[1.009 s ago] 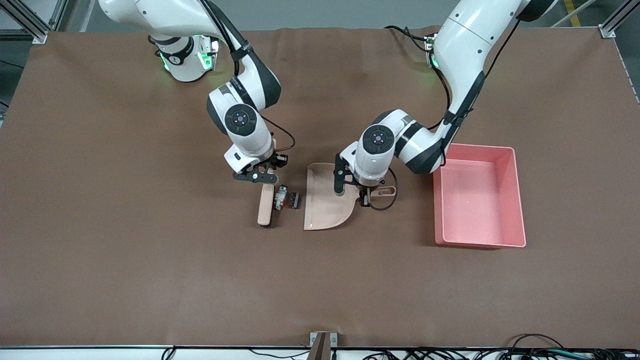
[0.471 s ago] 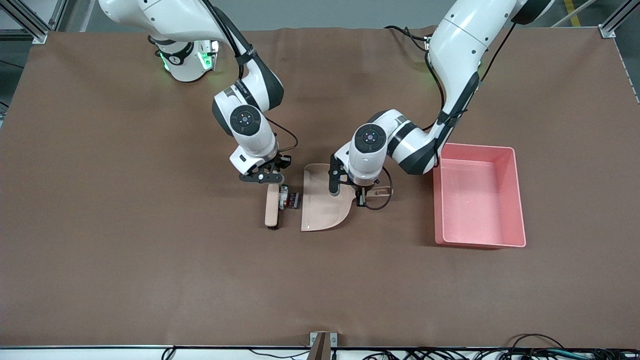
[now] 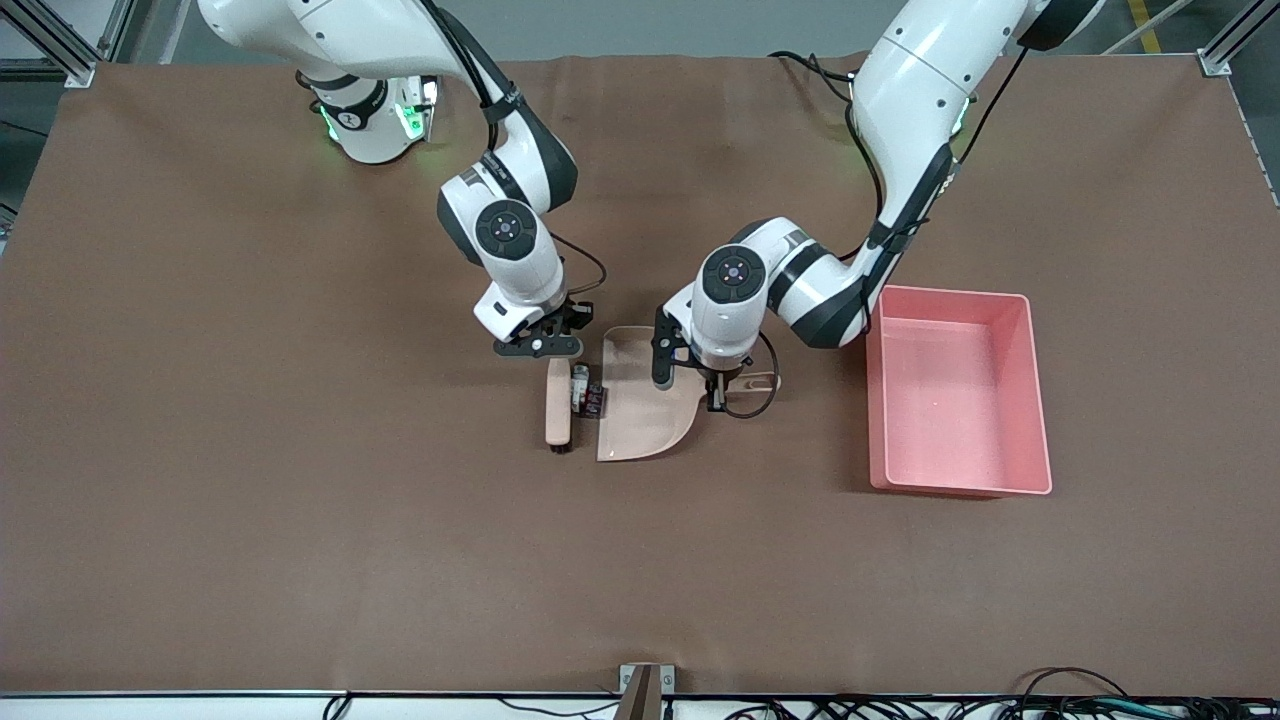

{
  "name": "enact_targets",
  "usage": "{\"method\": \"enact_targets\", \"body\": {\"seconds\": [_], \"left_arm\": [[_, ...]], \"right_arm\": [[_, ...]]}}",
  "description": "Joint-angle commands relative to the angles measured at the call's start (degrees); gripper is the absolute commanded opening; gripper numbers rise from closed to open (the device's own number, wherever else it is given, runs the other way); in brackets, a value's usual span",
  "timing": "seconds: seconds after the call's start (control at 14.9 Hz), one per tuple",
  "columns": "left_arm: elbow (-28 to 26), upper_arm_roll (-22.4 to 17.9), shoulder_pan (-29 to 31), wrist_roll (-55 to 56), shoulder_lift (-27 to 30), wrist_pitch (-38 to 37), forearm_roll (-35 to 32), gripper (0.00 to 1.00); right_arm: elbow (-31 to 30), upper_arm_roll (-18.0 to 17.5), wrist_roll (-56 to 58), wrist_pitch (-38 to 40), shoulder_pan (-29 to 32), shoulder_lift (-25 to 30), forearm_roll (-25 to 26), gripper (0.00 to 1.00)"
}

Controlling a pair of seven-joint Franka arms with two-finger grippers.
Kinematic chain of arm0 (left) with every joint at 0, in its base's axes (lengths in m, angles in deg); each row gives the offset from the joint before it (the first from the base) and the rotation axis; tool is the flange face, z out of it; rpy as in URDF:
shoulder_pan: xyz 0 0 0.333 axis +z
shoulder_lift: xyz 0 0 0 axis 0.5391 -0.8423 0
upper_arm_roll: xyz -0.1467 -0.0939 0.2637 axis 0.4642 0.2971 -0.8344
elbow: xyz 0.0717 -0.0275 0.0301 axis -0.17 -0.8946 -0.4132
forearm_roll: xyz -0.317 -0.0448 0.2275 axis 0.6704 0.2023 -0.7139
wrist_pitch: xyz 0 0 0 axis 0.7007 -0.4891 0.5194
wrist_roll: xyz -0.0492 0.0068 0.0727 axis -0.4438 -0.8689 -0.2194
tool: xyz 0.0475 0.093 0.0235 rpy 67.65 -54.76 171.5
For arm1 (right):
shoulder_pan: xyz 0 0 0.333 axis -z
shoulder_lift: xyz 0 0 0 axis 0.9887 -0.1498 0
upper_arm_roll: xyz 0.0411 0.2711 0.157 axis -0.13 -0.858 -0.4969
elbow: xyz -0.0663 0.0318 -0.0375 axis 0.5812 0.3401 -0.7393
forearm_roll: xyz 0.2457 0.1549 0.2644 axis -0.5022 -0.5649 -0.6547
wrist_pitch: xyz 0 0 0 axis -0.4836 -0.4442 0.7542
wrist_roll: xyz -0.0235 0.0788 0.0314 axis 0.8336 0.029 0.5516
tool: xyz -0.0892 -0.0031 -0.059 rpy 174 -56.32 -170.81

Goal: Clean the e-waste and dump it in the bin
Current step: 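Sweep the capacitor and switch into the dustpan with the right gripper's brush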

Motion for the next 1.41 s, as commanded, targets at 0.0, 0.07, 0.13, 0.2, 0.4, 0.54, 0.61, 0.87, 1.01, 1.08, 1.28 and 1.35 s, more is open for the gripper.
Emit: {"method": "enact_targets", "body": {"seconds": [0.0, 0.07, 0.13, 0.2, 0.4, 0.54, 0.61, 0.87, 1.01, 1.08, 1.28, 1.35], "left_arm": [[3.1, -0.3, -1.2, 0.8, -2.8, -0.7, -0.9, 0.15], [3.1, -0.3, -1.7, 0.8, -2.9, -0.7, -0.9, 0.15], [3.1, -0.3, -1.8, 0.8, -2.9, -0.7, -0.9, 0.15], [3.2, -0.3, -1.8, 0.8, -3.2, -0.8, -0.9, 0.15], [3.2, -0.3, -1.9, 0.9, -3.5, -0.7, -0.9, 0.15], [3.2, -0.3, -1.9, 0.8, -3.4, -0.7, -0.9, 0.15], [3.2, -0.3, -1.9, 0.8, -3.5, -0.7, -0.9, 0.15], [3.1, -0.4, -1.8, 0.8, -3.4, -0.7, -1.0, 0.15], [3.1, -0.3, -1.6, 0.8, -3.4, -0.7, -1.2, 0.15], [3.1, -0.3, -1.5, 0.8, -3.4, -0.7, -1.1, 0.15], [3.1, -0.3, -0.7, 0.8, -3.0, -0.4, -1.2, 0.15], [3.1, -0.3, -0.5, 0.4, -2.9, -0.3, -1.3, 0.12]], "right_arm": [[0.6, 0.2, 0.1, -1.1, -2.0, -1.1, 0.8, 0.00], [0.8, 0.2, -0.1, -1.3, -2.1, -1.1, 0.6, 0.00], [1.3, 0.2, -0.4, -1.6, -2.8, -1.3, 0.0, 0.00], [1.8, 0.2, -0.6, -2.0, -3.6, -1.7, -0.4, 0.00], [3.5, 0.1, -3.2, -3.3, -4.7, -2.5, -1.2, 0.00], [3.8, 0.1, -3.3, -3.4, -5.4, -2.8, -3.3, 0.00], [4.1, 0.1, -3.2, -3.4, -6.5, -2.8, -4.6, 0.00], [6.4, 0.1, -3.0, -2.4, -7.0, -2.8, -7.7, 0.00], [6.2, 0.2, -2.4, -0.8, -6.6, -2.6, -7.6, 0.00], [6.2, 0.4, -2.3, 1.2, -6.2, -2.0, -7.6, 0.00], [4.5, 0.5, -1.5, 6.2, -2.7, 3.1, -7.5, 0.00], [3.0, 0.5, -0.6, 7.0, -1.5, 5.8, -7.6, 0.00]]}}
